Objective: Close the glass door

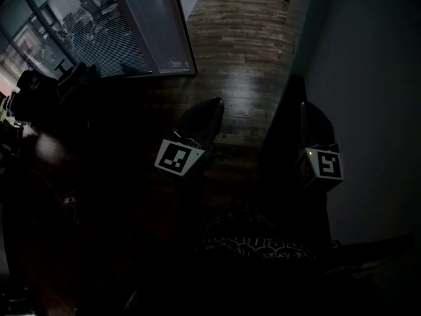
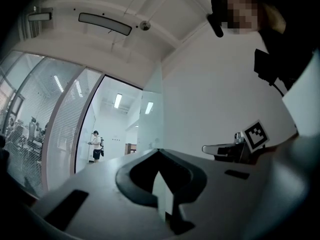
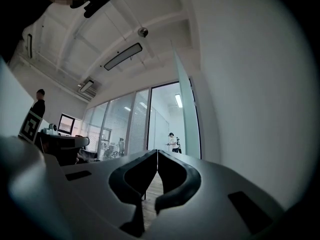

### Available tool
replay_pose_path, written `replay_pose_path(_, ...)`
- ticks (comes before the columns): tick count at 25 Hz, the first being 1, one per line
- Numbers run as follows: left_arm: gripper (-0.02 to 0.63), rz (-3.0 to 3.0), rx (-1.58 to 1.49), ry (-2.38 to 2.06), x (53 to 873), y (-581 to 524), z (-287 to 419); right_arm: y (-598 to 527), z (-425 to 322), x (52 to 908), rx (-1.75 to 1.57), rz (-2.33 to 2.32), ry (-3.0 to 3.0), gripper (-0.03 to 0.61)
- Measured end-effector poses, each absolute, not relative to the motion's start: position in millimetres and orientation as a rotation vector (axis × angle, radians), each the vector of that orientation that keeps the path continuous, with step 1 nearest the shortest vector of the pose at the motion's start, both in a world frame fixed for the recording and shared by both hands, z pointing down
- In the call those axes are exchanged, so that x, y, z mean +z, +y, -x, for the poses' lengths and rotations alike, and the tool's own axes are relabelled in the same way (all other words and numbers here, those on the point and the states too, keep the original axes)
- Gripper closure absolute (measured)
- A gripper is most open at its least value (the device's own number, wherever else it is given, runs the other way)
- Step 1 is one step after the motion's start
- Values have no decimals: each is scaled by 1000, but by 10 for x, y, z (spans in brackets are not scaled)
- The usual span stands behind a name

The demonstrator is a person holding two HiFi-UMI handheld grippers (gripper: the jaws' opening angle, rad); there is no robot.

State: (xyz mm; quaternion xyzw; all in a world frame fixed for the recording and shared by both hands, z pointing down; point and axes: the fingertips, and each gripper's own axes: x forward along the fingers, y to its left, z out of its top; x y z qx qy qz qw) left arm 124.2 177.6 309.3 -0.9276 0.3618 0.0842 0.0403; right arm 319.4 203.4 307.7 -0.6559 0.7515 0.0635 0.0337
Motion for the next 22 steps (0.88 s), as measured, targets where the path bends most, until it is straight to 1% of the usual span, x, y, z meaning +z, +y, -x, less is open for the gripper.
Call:
replay_pose_path(14,612,2840,248,1145,3169,1100,-1288,1310,-3413,3124,177,2045,2292,575)
replay_pose_path(22,612,2823,243,1142,3133,490,-1503,661,-3616,3124,183,2032,2297,575)
